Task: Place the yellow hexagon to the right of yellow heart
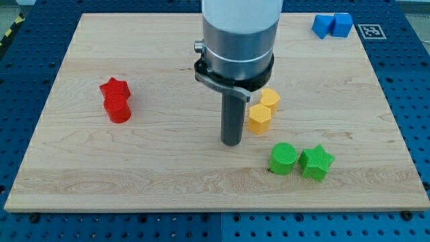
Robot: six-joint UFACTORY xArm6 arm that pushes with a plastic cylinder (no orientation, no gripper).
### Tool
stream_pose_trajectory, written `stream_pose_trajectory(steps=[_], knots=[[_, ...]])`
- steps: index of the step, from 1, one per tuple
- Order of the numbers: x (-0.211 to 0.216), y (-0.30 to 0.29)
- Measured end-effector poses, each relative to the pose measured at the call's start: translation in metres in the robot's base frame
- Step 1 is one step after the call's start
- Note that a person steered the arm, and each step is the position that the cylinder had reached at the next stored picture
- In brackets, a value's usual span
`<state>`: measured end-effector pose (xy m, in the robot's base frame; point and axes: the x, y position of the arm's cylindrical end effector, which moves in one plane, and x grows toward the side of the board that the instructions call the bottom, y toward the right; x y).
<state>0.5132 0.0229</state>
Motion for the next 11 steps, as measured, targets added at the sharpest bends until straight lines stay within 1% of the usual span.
stream_pose_trajectory(steps=[3,4,5,6,7,9,10,11], knots=[[-0.030,0.082],[-0.046,0.082],[-0.054,0.097],[-0.054,0.140],[-0.059,0.159],[-0.066,0.128],[-0.067,0.122],[-0.081,0.122]])
